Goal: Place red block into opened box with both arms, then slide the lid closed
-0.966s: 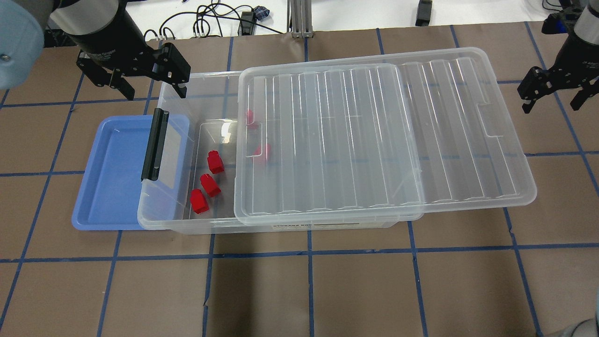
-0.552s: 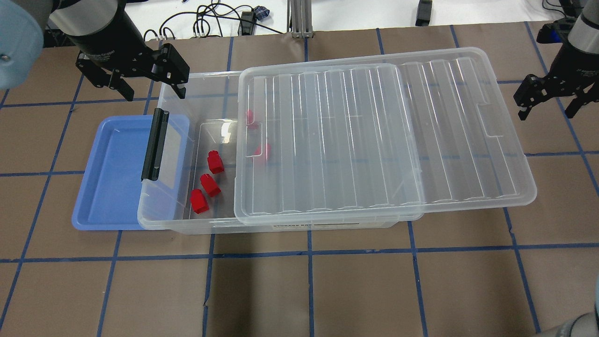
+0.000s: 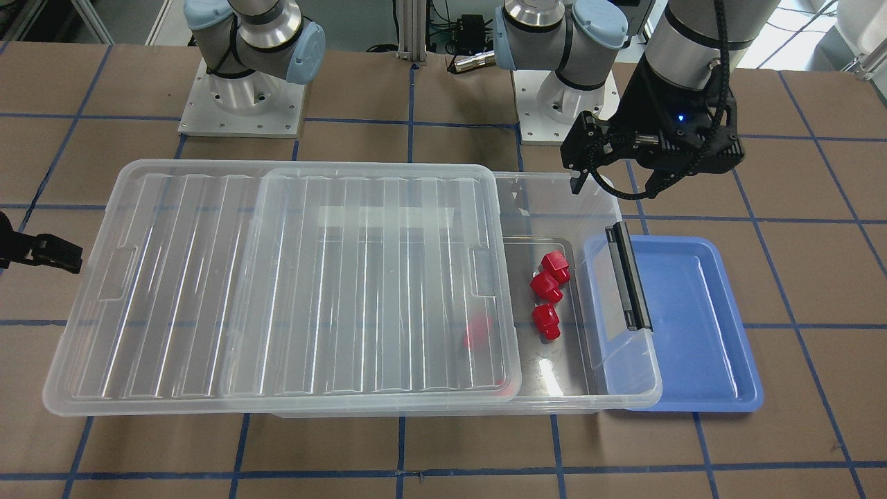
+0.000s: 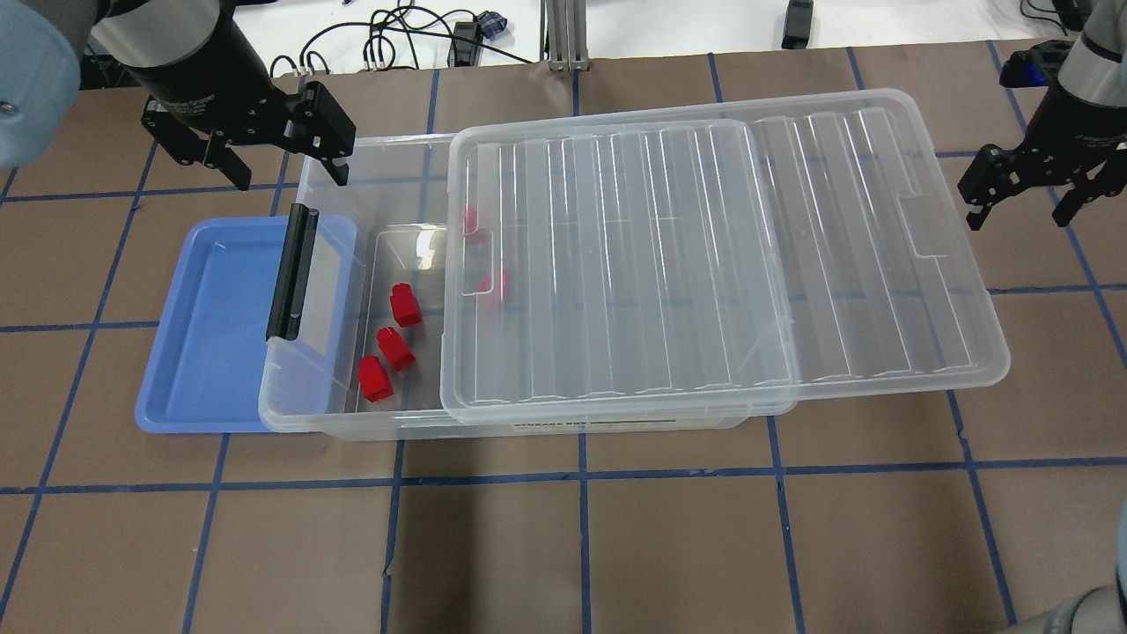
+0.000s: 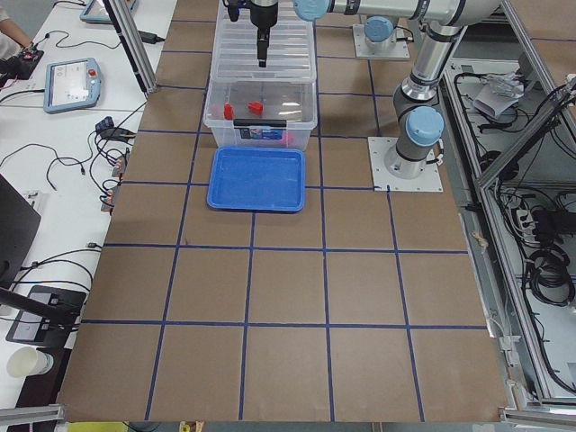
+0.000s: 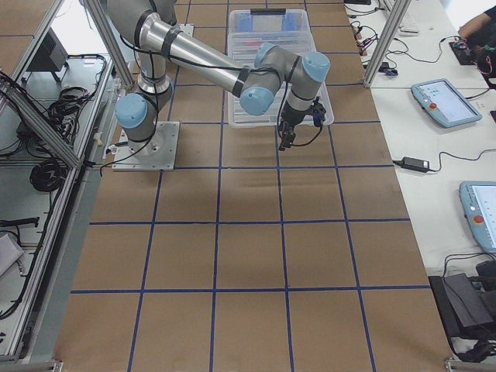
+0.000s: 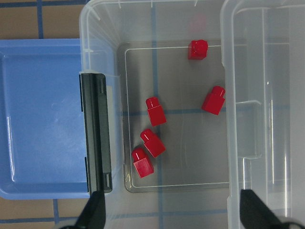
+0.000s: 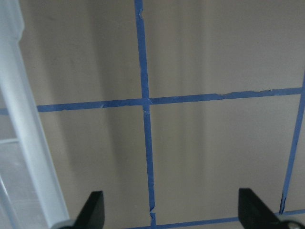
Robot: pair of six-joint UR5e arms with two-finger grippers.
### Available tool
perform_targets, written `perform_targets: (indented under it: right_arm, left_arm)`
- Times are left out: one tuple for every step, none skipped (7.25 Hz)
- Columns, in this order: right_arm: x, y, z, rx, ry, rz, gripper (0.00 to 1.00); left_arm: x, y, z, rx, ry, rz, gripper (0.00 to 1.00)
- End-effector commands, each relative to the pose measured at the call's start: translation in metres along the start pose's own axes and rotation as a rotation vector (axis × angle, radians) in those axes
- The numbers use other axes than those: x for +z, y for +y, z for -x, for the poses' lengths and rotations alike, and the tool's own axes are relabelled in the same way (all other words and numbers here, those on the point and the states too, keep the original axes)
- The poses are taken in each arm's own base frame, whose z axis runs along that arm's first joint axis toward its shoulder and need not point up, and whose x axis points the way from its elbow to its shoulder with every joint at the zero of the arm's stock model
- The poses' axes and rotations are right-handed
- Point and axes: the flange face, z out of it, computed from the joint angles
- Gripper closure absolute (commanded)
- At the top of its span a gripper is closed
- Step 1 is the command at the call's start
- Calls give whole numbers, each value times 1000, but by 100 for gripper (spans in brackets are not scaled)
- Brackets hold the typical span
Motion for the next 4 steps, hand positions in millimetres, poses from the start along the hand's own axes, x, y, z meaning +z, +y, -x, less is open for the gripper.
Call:
perform_targets:
  right_arm:
    - [0, -2, 13, 3, -29, -8, 0]
    - [1, -2, 14, 2, -34, -3, 0]
    - [1, -1, 17, 29, -34, 2, 0]
    - [1, -2, 30, 22, -31, 4, 0]
  left_arm:
    - [-1, 1, 0, -1, -4, -2, 0]
    - [-1, 1, 0, -1, -4, -2, 0]
    - [-1, 0, 1, -3, -4, -2, 0]
    - [-1, 0, 1, -3, -4, -2, 0]
